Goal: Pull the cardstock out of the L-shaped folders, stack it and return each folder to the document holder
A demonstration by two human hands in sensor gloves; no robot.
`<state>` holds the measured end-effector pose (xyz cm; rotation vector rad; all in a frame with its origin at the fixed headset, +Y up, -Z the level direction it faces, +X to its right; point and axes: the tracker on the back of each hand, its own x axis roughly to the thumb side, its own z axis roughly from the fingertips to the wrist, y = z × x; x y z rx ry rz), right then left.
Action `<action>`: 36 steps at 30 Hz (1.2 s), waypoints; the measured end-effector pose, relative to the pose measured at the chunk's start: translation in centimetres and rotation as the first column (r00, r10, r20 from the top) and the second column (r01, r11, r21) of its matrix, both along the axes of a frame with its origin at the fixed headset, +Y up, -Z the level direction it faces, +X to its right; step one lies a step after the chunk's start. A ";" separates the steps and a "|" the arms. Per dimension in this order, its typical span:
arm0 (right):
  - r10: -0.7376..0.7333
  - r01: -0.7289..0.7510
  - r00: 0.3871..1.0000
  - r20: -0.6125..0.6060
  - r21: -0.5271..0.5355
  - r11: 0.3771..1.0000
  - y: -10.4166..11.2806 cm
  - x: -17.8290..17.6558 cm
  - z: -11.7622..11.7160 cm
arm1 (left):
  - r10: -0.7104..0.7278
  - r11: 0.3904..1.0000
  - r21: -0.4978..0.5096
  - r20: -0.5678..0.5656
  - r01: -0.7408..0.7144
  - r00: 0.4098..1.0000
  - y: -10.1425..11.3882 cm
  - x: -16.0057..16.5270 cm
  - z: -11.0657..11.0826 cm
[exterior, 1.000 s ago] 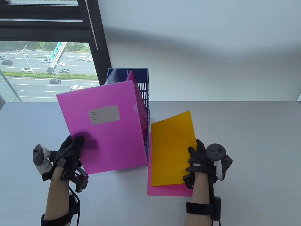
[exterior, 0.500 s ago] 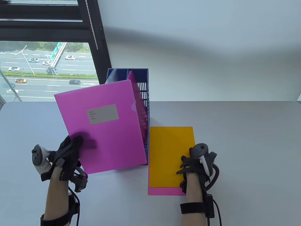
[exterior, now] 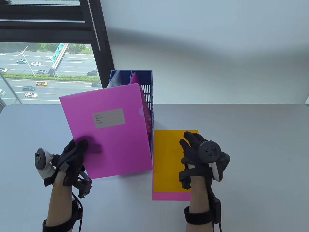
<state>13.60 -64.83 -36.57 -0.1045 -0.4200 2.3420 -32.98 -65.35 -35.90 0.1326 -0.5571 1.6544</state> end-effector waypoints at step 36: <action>-0.191 0.285 0.926 -0.326 0.271 0.919 4.5 -6.2 3.3 | -0.608 0.740 0.195 -0.215 0.644 0.764 5.5 3.1 3.4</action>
